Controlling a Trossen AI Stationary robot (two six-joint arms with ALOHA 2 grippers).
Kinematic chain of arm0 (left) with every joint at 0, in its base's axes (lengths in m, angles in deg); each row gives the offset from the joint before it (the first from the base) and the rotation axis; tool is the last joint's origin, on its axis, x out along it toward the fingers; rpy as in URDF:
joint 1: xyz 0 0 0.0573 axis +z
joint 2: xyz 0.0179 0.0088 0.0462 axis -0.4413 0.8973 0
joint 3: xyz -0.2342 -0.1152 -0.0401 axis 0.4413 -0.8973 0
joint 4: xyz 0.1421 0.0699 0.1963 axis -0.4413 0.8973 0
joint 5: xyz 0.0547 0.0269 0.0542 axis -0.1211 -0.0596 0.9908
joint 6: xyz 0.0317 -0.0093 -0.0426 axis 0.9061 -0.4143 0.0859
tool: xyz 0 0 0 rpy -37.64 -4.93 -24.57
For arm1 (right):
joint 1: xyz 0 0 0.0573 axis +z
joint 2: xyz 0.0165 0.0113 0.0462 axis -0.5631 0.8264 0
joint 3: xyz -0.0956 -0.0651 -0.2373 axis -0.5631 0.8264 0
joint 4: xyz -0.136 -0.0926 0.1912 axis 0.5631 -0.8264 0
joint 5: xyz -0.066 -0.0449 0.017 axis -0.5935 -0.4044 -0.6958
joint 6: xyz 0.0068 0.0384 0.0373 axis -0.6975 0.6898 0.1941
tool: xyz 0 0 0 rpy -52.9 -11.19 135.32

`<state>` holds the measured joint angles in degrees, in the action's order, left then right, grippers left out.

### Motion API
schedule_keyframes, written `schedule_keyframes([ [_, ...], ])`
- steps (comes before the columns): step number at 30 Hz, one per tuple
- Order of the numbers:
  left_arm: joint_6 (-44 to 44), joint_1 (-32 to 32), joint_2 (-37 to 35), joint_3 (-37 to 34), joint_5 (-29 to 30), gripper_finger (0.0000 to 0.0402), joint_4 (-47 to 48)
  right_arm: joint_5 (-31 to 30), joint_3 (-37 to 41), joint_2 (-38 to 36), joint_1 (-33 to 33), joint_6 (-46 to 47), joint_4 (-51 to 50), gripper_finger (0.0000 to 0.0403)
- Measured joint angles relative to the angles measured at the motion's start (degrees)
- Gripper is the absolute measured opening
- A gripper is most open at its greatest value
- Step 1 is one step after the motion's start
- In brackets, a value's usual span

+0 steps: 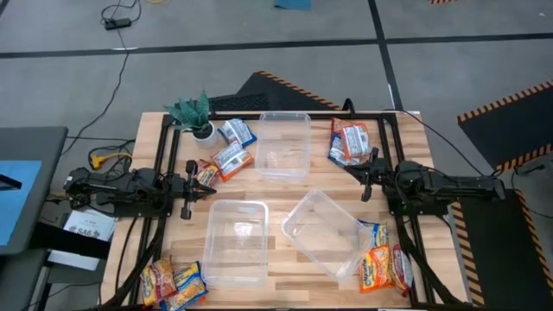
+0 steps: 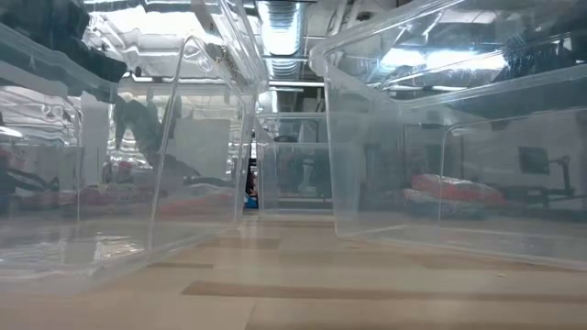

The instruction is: Sort Maruchan noodles

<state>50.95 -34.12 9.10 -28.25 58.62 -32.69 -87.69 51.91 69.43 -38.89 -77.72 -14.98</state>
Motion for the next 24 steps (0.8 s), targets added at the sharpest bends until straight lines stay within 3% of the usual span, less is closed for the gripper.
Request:
schedule_keyframes([
  [14, 0.0, 0.0, 0.0, 0.0, 0.0, 0.0000, 0.0, -0.4, 0.0, 0.0, -1.0, -3.6, 0.1, 0.0033],
  [16, 0.0, 0.0, 0.0, 0.0, 0.0, 0.0000, 0.0, -0.2, 0.0, 0.0, -1.1, 2.5, 1.2, 0.0033],
  [19, 0.0, 0.0, 0.0, 0.0, 0.0, 0.0000, 0.0, -1.5, 0.2, 0.3, -1.1, 11.9, 11.0, 0.0033],
  [24, 0.0, 0.0, 0.0, 0.0, 0.0, 0.0000, 0.0, -4.5, 0.0, 3.4, -2.6, 11.2, 29.7, 0.0033],
])
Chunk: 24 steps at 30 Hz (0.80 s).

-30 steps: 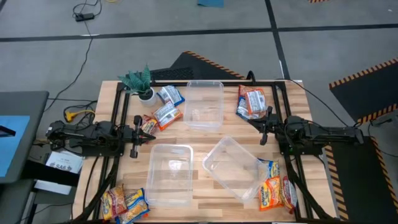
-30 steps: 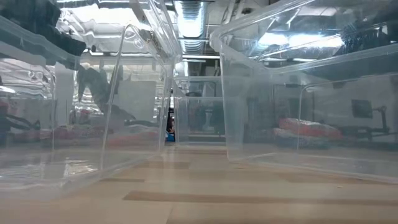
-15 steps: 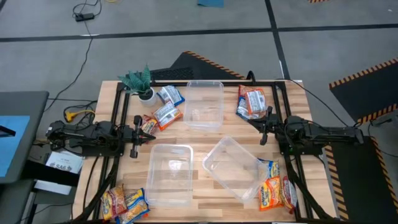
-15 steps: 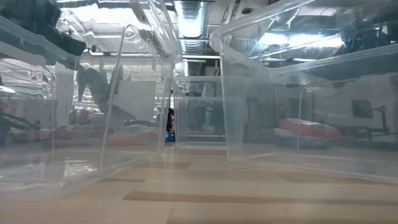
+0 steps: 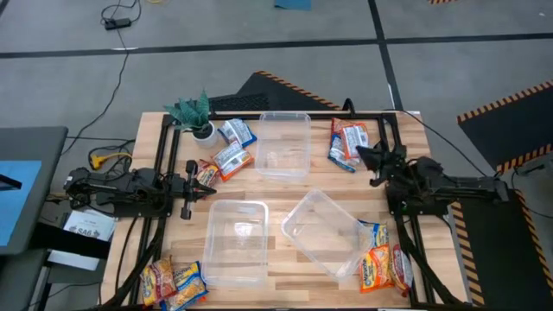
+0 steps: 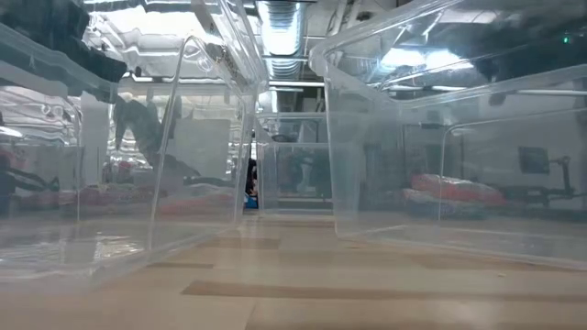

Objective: Sort Maruchan noodles
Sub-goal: Put the orange noodle pack into the top transparent bin

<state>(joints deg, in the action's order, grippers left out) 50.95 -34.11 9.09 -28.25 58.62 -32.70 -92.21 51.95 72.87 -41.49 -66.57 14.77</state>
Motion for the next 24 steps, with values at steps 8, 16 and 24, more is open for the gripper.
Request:
schedule_keyframes([
  [8, 0.0, 0.0, 0.0, 0.0, 0.0, 0.0000, 0.0, -9.4, -10.1, 13.0, -3.2, -1.1, -8.0, 0.0074],
  [16, 0.0, 0.0, 0.0, 0.0, 0.0, 0.0000, 0.0, -23.8, -25.8, 27.9, -9.7, 10.6, -49.2, 0.0194],
  [24, 0.0, 0.0, 0.0, 0.0, 0.0, 0.0000, 0.0, -23.1, -28.1, 44.7, -17.5, 21.2, -54.7, 0.0255],
])
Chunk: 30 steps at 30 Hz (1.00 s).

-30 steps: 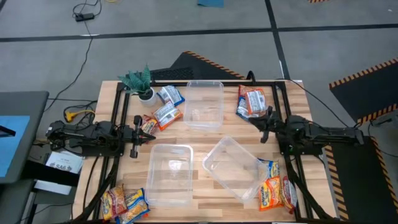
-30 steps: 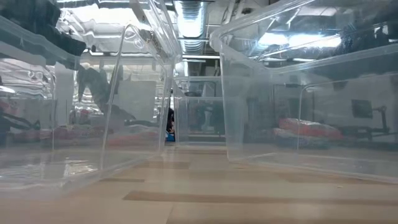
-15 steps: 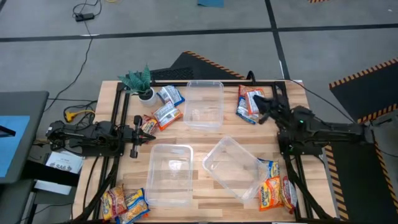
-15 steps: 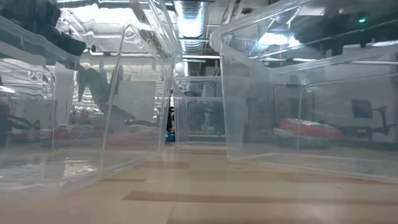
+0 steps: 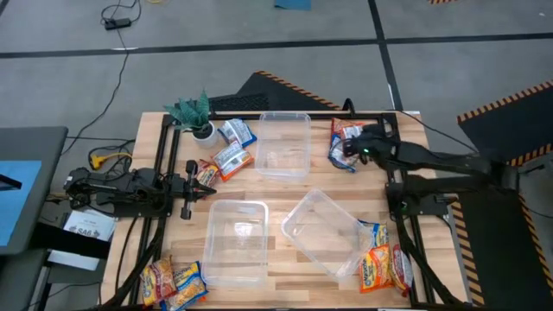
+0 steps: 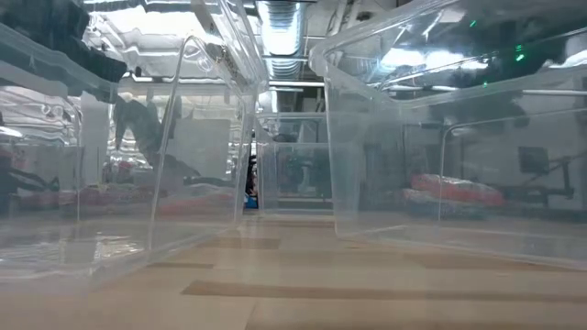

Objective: Sort Maruchan noodles
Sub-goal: Put the orange noodle pack into the top transparent bin

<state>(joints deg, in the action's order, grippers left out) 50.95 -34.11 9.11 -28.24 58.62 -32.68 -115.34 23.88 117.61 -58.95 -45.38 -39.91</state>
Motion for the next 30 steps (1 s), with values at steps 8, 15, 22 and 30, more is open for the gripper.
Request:
schedule_keyframes([
  [8, 0.0, 0.0, 0.0, 0.0, 0.0, 0.0000, 0.0, 2.2, 0.1, 13.9, -3.9, 0.8, 10.3, 0.0255],
  [15, 0.0, 0.0, 0.0, 0.0, 0.0, 0.0000, 0.0, 0.4, 0.0, 21.3, -5.2, 0.6, 12.4, 0.0255],
  [22, 0.0, 0.0, 0.0, 0.0, 0.0, 0.0000, 0.0, -1.1, -0.2, 25.3, -5.2, 0.2, 13.9, 0.0246],
  [30, 0.0, 0.0, 0.0, 0.0, 0.0, 0.0000, 0.0, -3.7, -0.1, 26.8, -5.1, -1.4, 13.2, 0.0034],
])
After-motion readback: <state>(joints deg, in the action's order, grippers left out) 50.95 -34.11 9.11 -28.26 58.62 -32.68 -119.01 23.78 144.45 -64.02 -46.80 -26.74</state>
